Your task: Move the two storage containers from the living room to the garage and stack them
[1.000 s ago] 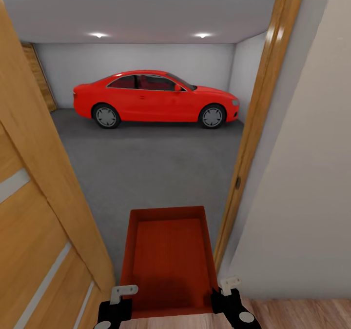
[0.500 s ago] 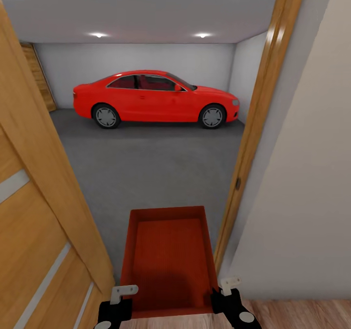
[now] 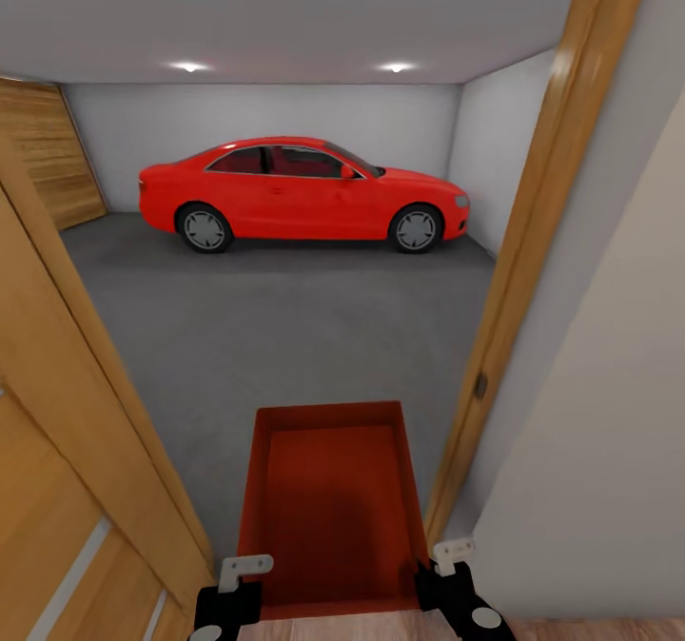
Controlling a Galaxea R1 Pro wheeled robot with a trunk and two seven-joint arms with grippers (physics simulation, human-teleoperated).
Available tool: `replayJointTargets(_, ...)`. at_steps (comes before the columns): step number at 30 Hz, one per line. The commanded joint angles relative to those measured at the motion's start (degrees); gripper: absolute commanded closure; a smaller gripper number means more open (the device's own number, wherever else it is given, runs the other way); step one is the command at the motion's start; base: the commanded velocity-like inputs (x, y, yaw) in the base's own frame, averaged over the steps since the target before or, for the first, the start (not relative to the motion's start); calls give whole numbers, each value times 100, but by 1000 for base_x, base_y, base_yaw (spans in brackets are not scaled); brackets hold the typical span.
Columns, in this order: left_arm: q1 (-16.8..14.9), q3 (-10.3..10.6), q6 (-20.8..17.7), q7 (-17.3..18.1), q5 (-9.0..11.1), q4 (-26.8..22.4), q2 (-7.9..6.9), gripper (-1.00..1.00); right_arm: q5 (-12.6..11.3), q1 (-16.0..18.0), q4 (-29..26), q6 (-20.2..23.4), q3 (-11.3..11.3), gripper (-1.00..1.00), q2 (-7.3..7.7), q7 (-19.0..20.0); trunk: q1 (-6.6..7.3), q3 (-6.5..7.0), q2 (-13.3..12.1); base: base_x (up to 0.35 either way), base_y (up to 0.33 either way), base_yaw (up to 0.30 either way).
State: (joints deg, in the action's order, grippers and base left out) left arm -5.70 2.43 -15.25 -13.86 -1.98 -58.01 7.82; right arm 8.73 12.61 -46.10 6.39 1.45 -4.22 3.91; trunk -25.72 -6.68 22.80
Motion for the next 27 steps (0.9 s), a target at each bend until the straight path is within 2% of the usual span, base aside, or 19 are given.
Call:
replayJointTargets(1,-1,17,-34,111,383,0,149,100,-302,4,-31,-235,-51,100,-9,-207,-7,-12,12,313,0,0)
replayJointTargets(5,-1,20,-38,112,383,0,149,100,-302,4,-31,-235,-55,100,-9,-207,-7,-12,12,140,0,2)
replayJointTargets(10,-1,21,-39,112,383,0,149,100,-302,4,-31,-235,-57,100,-9,-207,-7,-12,12,12,0,130)
replayJointTargets(17,-1,21,-39,112,383,0,150,100,-302,4,-31,-235,-57,100,-9,-207,-7,-12,12,1,1,15)
replayJointTargets(27,-1,21,-36,111,383,0,155,100,-302,4,-31,-235,-57,100,-9,-207,-7,-12,12,0,148,0)
